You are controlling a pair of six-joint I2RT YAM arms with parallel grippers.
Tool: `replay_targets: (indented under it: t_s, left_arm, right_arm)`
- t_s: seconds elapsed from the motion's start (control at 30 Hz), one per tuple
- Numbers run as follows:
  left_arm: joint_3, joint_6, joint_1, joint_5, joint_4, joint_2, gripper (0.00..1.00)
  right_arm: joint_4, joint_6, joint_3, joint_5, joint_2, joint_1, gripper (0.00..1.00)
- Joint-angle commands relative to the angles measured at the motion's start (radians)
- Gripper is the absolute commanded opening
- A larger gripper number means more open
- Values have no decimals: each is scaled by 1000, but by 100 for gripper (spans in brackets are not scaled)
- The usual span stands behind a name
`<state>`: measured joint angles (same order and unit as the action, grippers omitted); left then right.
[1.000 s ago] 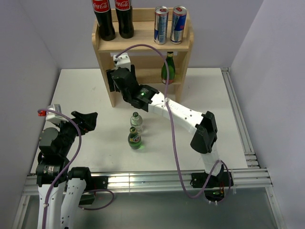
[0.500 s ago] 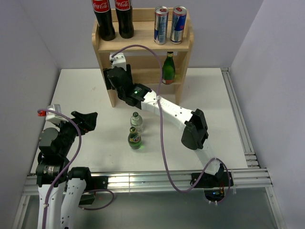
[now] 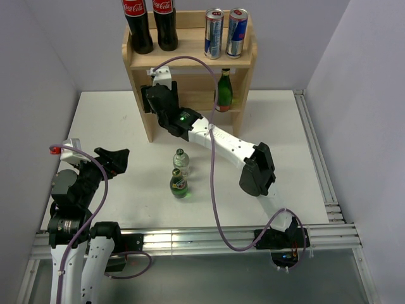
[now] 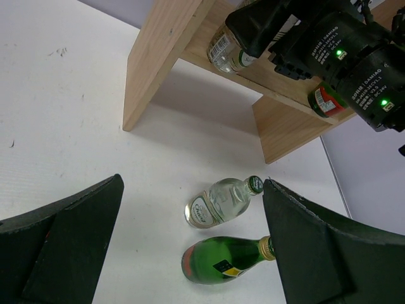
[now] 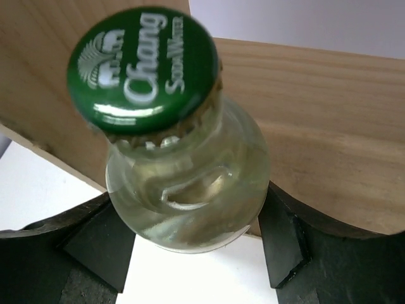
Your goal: Place and organize the beverage onto the shelf
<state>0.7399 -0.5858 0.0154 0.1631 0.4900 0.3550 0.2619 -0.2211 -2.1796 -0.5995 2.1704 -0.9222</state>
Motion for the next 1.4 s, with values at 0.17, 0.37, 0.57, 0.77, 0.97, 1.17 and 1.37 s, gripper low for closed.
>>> replay_targets:
  t_s: [0.17, 0.37, 0.57, 0.77, 0.97, 1.17, 1.37]
  left_arm:
    - [-4, 23, -11, 26, -42, -14, 99]
    - [-4, 24, -12, 30, -42, -14, 99]
    - [-4, 24, -12, 32, -44, -16, 99]
    - [-4, 24, -12, 33, -44, -17, 99]
    - [-4, 26, -12, 35, -44, -17, 99]
    - [-4, 26, -12, 35, -44, -17, 99]
    - [-4, 26, -12, 36, -45, -17, 99]
  right_arm:
    - [-217, 3, -95, -33, 22, 9, 0]
    - [-231, 3, -95, -37, 39, 8, 0]
    - [-251, 6, -59, -43, 39, 9, 3]
    - [-245, -9, -43, -46, 42, 8, 66]
    - [-239, -12, -42, -48, 48, 9, 80]
    - [-236, -15, -37, -46, 51, 8, 82]
    - [-233, -23, -22, -45, 45, 6, 95]
